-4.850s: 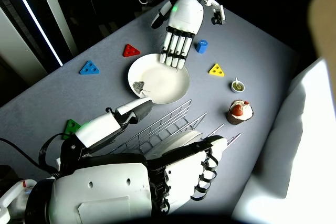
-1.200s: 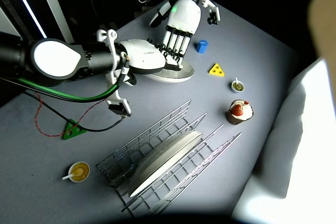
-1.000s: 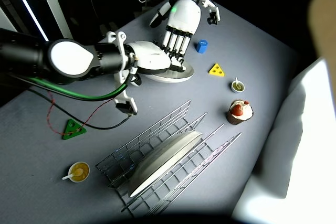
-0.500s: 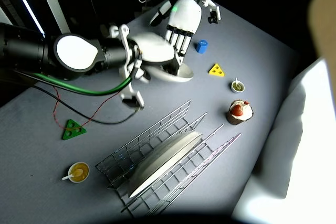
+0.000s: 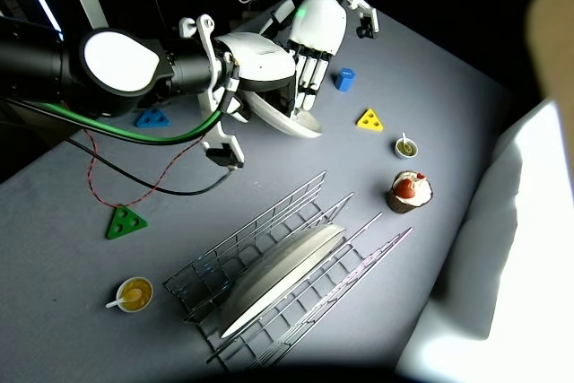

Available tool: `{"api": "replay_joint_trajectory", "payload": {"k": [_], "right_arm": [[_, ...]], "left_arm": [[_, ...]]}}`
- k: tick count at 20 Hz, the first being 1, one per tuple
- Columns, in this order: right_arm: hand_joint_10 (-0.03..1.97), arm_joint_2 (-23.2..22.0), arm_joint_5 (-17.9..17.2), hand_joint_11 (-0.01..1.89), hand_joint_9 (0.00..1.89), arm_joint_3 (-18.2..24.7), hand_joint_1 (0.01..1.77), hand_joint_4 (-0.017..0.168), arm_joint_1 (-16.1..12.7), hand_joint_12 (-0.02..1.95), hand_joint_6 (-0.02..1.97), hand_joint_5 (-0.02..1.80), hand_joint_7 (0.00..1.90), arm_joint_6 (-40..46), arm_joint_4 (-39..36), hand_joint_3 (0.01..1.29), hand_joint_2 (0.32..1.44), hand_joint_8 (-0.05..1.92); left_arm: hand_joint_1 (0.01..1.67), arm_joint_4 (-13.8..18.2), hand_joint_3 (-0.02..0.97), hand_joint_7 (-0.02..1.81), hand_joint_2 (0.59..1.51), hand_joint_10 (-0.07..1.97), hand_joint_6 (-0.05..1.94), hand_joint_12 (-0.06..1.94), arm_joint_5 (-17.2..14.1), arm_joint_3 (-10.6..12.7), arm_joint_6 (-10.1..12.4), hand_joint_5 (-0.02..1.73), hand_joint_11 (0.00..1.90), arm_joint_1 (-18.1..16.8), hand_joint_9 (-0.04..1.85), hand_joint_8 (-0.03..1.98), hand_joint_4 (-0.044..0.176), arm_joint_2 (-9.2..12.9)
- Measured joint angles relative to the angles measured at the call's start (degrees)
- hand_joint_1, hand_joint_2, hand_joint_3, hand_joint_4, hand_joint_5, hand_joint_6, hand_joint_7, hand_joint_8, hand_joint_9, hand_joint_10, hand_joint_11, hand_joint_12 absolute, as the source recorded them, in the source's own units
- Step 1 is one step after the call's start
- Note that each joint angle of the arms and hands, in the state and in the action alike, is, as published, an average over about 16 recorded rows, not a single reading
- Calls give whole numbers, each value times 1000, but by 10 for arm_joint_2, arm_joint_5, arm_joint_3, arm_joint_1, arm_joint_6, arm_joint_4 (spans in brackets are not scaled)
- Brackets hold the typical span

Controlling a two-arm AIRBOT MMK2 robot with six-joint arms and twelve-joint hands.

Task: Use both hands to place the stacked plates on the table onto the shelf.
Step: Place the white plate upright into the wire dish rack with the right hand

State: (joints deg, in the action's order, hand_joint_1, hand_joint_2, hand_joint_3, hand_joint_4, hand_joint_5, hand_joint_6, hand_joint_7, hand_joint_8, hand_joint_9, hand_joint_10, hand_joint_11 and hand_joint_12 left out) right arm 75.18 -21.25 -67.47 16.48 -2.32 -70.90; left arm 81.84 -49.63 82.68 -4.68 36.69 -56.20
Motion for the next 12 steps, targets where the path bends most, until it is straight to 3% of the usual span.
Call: {"api": "replay_joint_trajectory", "payload": {"k": [8,12], "right_arm": [[694,-49,20,1225,1149,56,1394,-6,-39,406,796,991,1156,140,2,13,904,437],[675,-70,24,1232,1179,76,1409,-5,-65,463,828,1016,1190,210,-1,12,913,385]], "left_arm": [[25,-44,2,213,1024,11,5,10,-24,30,-4,190,178,-24,201,-5,1,28],[25,-67,2,212,1024,11,4,10,-46,40,-2,193,177,-25,198,-5,-1,44]]}}
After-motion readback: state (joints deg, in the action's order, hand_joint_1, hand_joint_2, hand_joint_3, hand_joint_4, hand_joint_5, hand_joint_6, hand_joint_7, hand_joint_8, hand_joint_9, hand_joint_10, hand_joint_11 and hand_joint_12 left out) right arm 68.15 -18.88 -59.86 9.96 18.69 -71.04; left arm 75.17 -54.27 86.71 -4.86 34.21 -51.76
